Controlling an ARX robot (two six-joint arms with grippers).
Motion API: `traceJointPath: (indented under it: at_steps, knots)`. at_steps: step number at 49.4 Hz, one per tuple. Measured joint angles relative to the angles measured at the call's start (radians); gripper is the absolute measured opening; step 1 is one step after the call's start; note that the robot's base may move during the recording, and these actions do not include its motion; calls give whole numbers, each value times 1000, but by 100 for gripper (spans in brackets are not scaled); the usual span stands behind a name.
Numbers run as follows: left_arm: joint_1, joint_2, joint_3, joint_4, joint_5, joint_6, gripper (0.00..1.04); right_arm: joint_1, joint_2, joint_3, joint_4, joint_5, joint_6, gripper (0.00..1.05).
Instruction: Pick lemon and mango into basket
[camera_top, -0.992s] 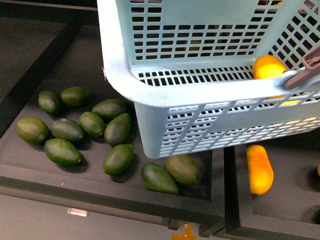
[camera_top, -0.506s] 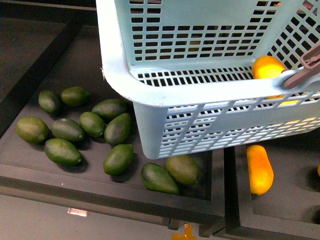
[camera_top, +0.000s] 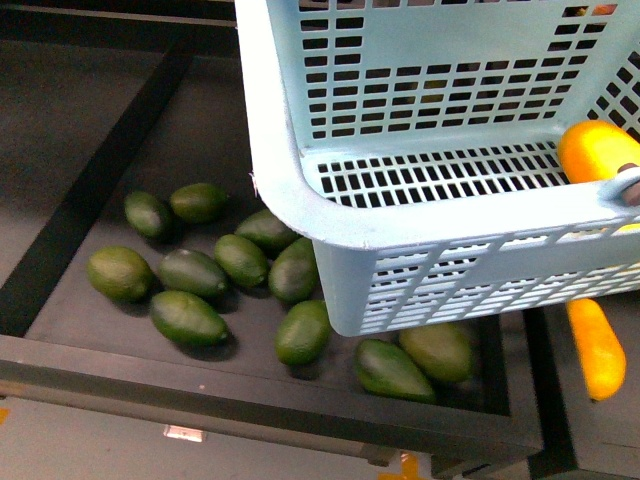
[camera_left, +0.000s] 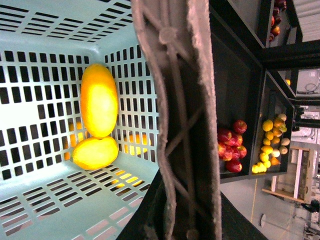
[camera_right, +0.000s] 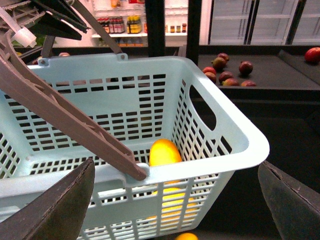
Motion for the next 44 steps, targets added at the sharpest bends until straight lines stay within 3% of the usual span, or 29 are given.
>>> traceJointPath:
  at_steps: [44]
  knots:
    - [14,2,0,0,-29,11,6,1,-2,0,-3,-1,-1,96]
